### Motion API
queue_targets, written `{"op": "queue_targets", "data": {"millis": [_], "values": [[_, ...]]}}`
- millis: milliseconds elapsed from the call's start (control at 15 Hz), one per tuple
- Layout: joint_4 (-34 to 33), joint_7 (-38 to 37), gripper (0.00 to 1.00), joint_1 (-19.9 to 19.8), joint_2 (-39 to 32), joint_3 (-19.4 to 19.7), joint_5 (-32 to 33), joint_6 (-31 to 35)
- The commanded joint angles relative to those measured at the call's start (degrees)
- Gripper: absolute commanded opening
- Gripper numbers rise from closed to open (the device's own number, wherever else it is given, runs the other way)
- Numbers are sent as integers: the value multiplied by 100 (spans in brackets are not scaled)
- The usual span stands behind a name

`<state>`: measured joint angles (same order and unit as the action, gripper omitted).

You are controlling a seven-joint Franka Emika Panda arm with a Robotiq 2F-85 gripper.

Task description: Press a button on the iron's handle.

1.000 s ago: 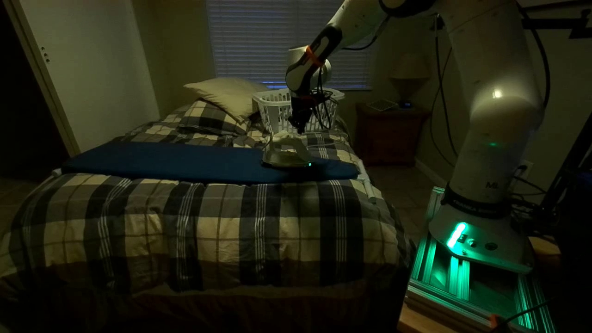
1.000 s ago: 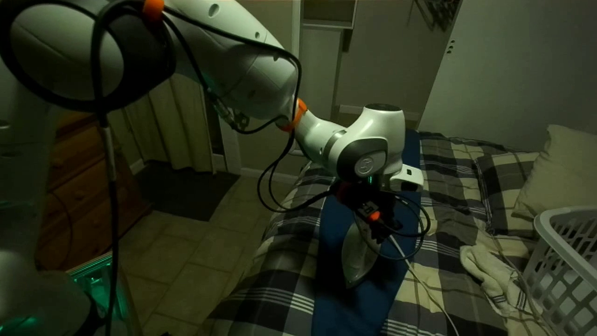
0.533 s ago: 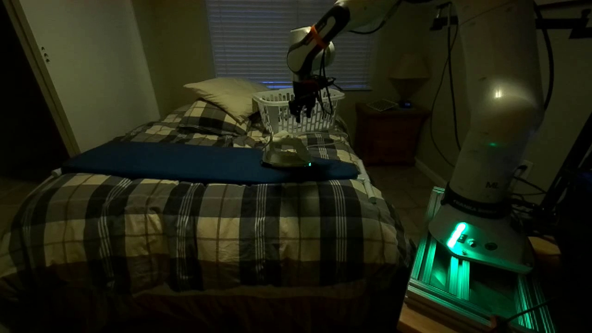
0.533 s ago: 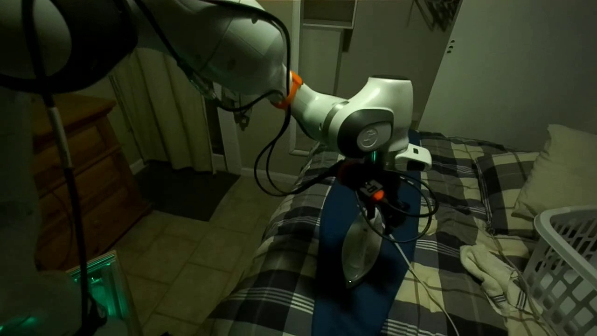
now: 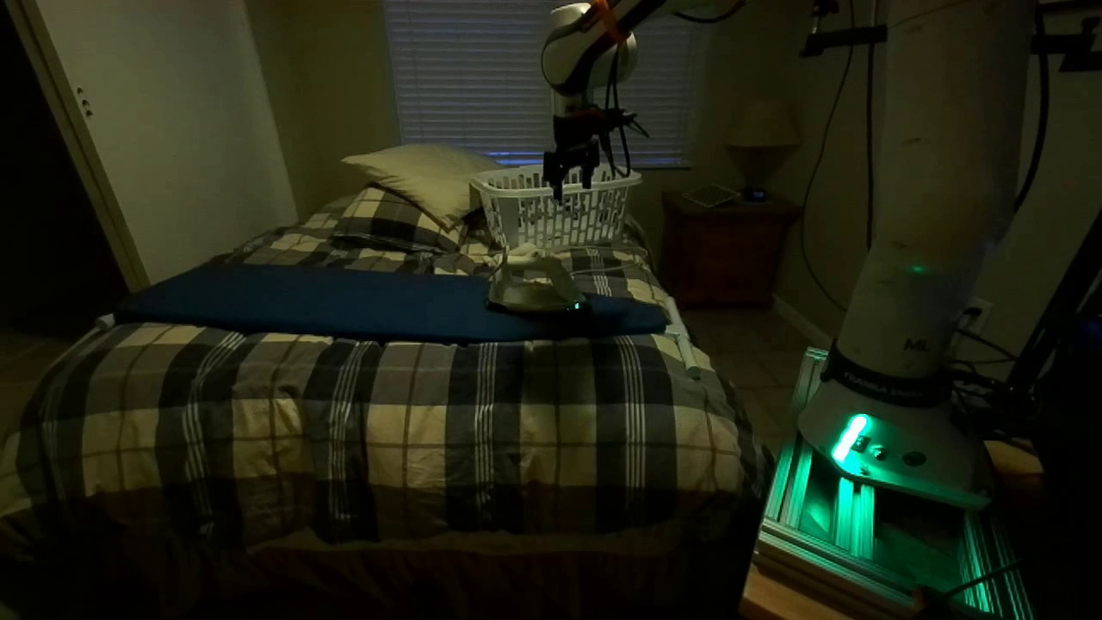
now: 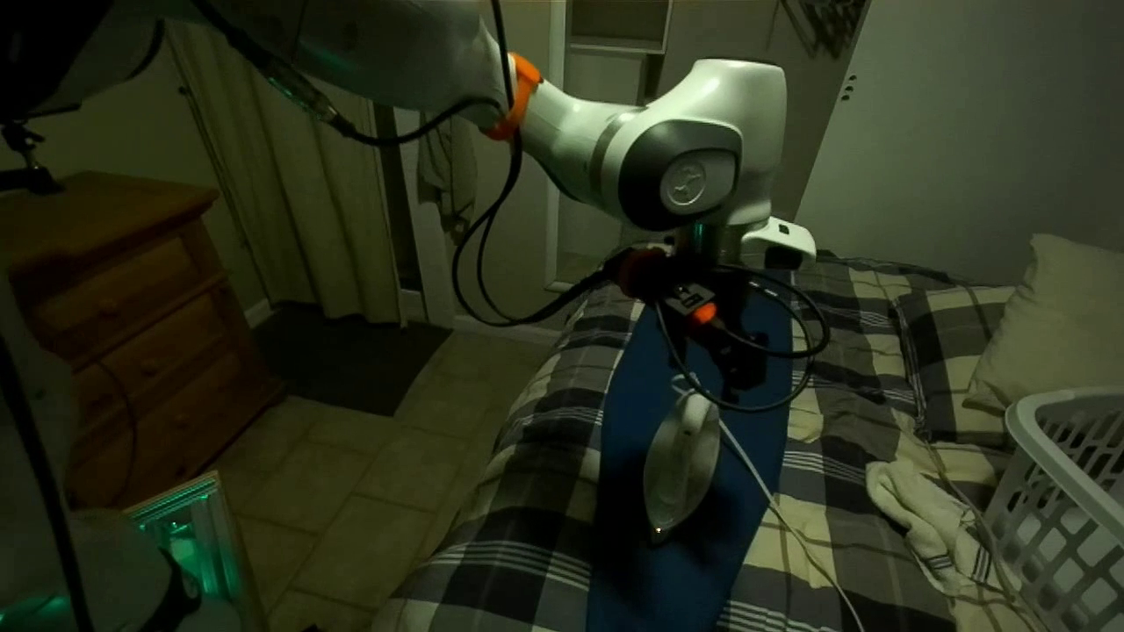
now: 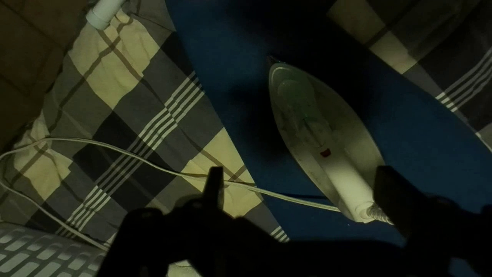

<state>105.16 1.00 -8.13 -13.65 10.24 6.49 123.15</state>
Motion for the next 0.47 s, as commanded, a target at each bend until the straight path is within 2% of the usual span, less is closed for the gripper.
{"op": "queue_targets", "data": {"millis": [0, 400], "values": [[36, 18, 100, -44, 85, -56, -19, -21], [184, 52, 100, -41, 246, -72, -65, -20]]}}
